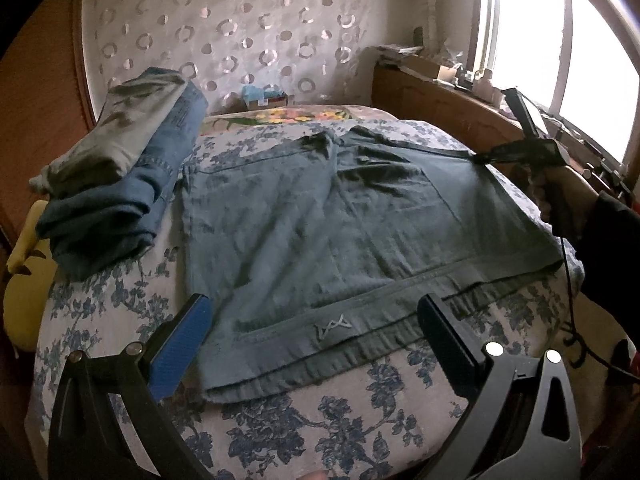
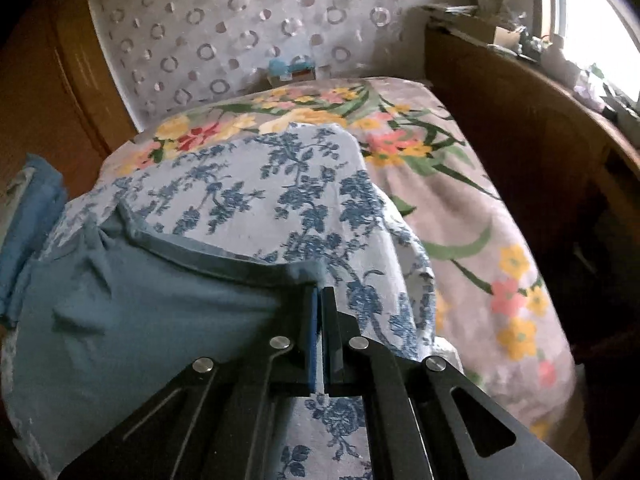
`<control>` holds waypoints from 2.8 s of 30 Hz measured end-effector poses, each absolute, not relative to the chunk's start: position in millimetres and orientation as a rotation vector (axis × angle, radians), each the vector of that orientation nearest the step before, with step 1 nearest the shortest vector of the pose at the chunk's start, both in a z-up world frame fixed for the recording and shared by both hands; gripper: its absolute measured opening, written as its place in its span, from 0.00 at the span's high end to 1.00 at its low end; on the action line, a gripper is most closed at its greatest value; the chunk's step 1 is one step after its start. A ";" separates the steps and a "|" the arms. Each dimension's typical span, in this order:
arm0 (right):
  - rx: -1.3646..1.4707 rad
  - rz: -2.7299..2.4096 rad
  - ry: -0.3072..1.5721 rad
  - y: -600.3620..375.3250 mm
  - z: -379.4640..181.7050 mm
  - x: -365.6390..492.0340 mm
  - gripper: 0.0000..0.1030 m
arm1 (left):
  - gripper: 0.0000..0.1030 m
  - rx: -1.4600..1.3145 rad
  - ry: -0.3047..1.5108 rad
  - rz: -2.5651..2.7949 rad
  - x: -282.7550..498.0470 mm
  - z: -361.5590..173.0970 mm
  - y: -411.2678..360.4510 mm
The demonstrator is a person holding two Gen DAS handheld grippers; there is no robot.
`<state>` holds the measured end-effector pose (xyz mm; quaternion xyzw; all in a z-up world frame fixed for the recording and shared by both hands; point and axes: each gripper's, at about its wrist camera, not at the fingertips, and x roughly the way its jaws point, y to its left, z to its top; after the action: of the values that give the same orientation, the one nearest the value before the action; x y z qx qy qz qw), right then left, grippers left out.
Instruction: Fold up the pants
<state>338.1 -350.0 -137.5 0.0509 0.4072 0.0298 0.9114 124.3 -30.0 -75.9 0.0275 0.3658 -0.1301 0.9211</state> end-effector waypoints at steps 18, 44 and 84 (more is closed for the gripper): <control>0.007 0.247 0.736 -320.3 -119.7 203.3 0.66 | 0.08 -0.076 0.792 -0.227 117.6 -94.5 35.4; -0.058 0.336 0.688 -290.5 -127.8 102.9 0.50 | 0.79 -0.079 0.819 -0.205 113.7 -109.5 40.0; 0.023 0.261 0.600 -342.0 -130.0 59.2 0.48 | 0.93 0.149 0.695 -0.614 142.2 -8.3 -206.1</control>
<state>59.2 -342.0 -130.0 0.0113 0.2948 0.1282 0.9469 142.2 -206.1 -8.3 0.0720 0.3349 -0.2959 0.8917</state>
